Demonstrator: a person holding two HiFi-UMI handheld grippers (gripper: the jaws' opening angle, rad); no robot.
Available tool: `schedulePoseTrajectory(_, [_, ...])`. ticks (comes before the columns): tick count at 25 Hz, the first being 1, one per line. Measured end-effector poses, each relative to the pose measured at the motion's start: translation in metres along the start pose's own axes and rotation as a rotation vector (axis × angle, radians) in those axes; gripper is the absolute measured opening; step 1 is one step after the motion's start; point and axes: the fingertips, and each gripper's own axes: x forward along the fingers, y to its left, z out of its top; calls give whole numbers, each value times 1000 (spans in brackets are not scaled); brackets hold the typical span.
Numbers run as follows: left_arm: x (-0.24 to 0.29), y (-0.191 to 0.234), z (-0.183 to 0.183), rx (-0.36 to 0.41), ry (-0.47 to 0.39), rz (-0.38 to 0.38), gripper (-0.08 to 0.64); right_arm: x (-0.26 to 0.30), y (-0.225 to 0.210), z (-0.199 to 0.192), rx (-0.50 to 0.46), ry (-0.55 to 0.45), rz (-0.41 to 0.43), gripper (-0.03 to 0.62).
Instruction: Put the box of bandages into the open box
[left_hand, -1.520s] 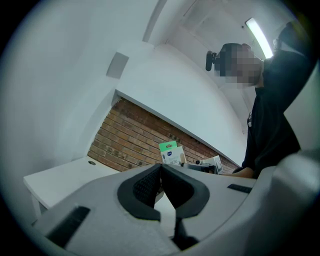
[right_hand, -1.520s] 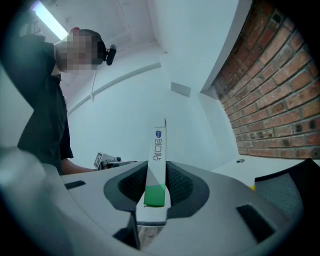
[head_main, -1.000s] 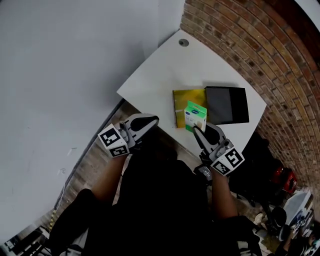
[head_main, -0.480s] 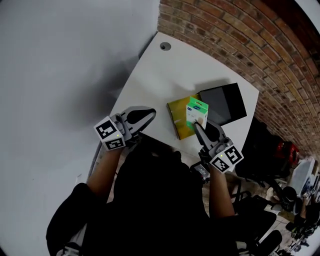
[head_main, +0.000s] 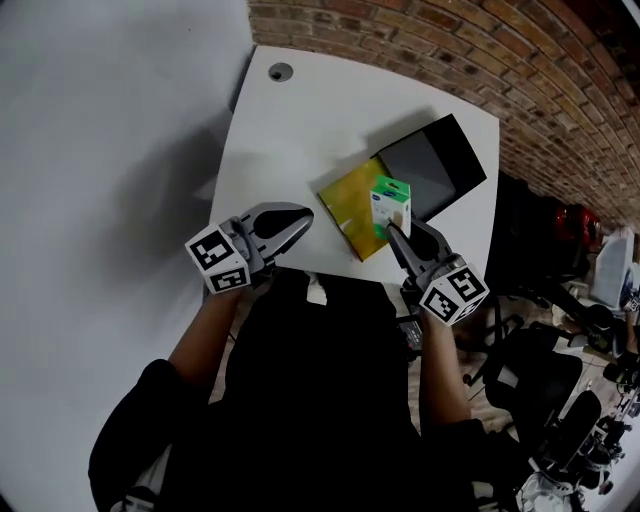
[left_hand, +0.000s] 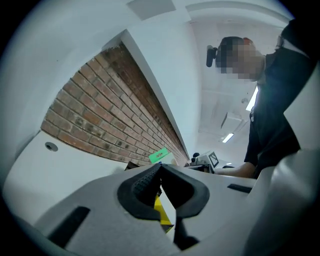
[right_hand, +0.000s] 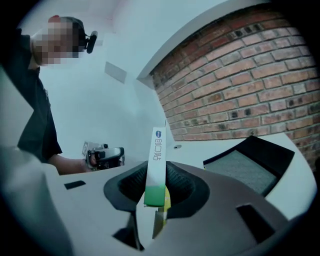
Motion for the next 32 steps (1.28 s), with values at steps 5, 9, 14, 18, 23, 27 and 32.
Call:
schedulePoseTrajectory(5, [9, 3, -19, -26, 46, -20, 15, 6, -18, -31, 86, 74, -37, 94])
schedulePoseTrajectory(9, [20, -1, -32, -51, 69, -23, 15, 13, -28, -52, 117, 148, -32, 94])
schedulePoseTrajectory(14, [31, -6, -46, -73, 97, -38, 15, 24, -38, -74, 117, 240, -23, 94])
schedulePoseTrajectory(18, [36, -9, -54, -91, 105, -40, 15, 30, -45, -92, 103, 318, -24, 94])
schedulePoseTrajectory(23, [40, -10, -64, -122, 114, -34, 15, 41, -50, -103, 113, 378, -12, 94])
schedulePoseTrajectory(27, [42, -13, -75, -140, 129, -38, 15, 50, -47, -119, 112, 442, 10, 94])
schedulePoseTrajectory(32, [42, -13, -82, -159, 133, -34, 15, 59, -49, -132, 87, 502, 2, 94])
